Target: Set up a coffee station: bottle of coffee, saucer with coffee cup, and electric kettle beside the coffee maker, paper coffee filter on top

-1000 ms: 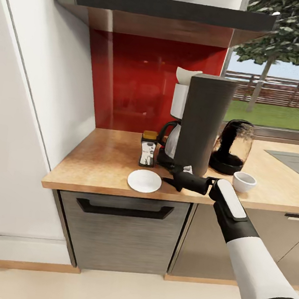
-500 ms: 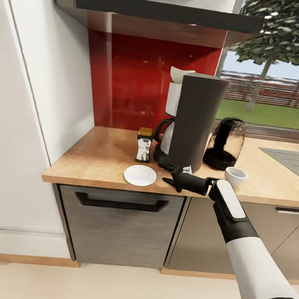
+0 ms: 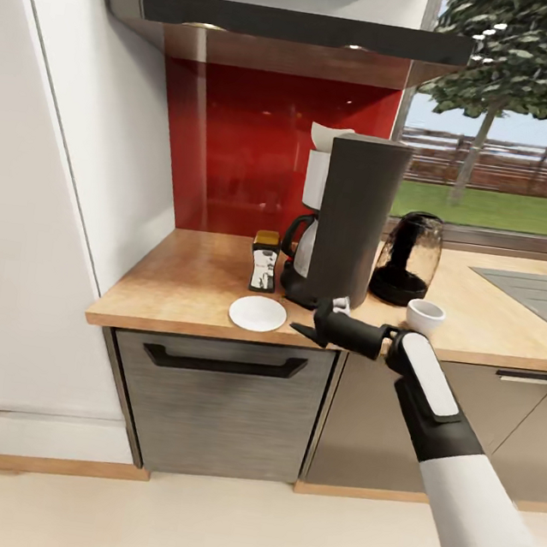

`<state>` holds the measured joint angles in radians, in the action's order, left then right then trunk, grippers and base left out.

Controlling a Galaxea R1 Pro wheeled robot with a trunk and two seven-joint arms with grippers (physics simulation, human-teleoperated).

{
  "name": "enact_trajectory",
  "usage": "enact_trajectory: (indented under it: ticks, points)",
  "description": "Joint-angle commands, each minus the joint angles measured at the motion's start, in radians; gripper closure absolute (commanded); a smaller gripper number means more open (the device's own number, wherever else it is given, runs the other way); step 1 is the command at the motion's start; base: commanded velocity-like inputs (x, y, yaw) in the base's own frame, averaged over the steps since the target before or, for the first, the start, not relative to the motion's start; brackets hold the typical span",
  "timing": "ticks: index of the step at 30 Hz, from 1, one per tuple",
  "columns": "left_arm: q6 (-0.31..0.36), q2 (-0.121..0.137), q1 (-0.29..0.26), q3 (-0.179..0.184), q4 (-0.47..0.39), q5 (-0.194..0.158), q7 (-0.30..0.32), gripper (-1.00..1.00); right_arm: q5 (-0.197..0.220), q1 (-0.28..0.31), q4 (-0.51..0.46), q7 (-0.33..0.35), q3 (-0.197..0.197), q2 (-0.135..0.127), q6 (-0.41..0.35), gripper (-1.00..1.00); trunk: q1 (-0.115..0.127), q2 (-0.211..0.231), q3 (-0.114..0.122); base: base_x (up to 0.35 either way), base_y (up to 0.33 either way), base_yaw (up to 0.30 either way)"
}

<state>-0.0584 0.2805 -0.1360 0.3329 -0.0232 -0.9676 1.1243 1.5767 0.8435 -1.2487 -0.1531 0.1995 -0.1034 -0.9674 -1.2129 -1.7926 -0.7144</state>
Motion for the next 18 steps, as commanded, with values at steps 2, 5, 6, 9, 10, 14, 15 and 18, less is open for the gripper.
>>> enact_trajectory:
  ticks: [2,5,6,9,10,14,15,18]
  points:
    - [-0.006,0.000,0.000,0.008,0.000,-0.006,0.002,-1.00,0.009,-0.028,-0.046,0.005,0.001,-0.003,-0.020,-1.00,0.000,0.000,-0.001,-0.002,0.000,0.000]
    - [-0.006,0.000,0.000,0.008,0.000,-0.006,0.002,-1.00,0.008,-0.126,-0.121,0.019,0.001,-0.022,-0.036,-1.00,0.000,0.000,-0.001,0.000,0.000,0.000]
    - [-0.006,0.000,0.000,0.008,0.000,-0.006,0.002,-1.00,0.006,-0.159,-0.130,0.022,0.002,-0.036,-0.037,-1.00,0.000,0.000,-0.001,0.000,0.000,0.000]
    - [-0.006,0.000,0.000,0.009,0.000,-0.006,0.002,-1.00,0.001,-0.238,-0.140,0.039,0.002,-0.066,-0.039,-1.00,0.000,0.000,-0.001,0.000,0.000,0.000]
    - [-0.006,0.000,0.000,0.009,0.000,-0.006,0.002,-1.00,-0.004,-0.258,-0.142,0.044,0.003,-0.075,-0.039,-1.00,0.000,0.000,-0.001,0.000,0.000,0.000]
    - [-0.006,0.000,0.000,0.009,0.000,-0.006,0.002,-1.00,-0.090,-0.372,-0.146,0.065,0.003,-0.130,-0.039,-1.00,0.000,0.000,-0.001,0.000,0.000,0.000]
    - [-0.006,0.000,0.000,0.009,0.000,-0.006,0.002,-1.00,-0.132,-0.411,-0.145,0.080,0.003,-0.142,-0.038,-1.00,0.000,0.000,-0.001,0.000,0.000,0.000]
    - [-0.006,0.000,0.000,0.008,0.000,-0.006,0.002,-1.00,-0.235,-0.491,-0.142,0.130,0.002,-0.157,-0.036,-1.00,0.000,0.000,-0.001,0.000,0.000,0.000]
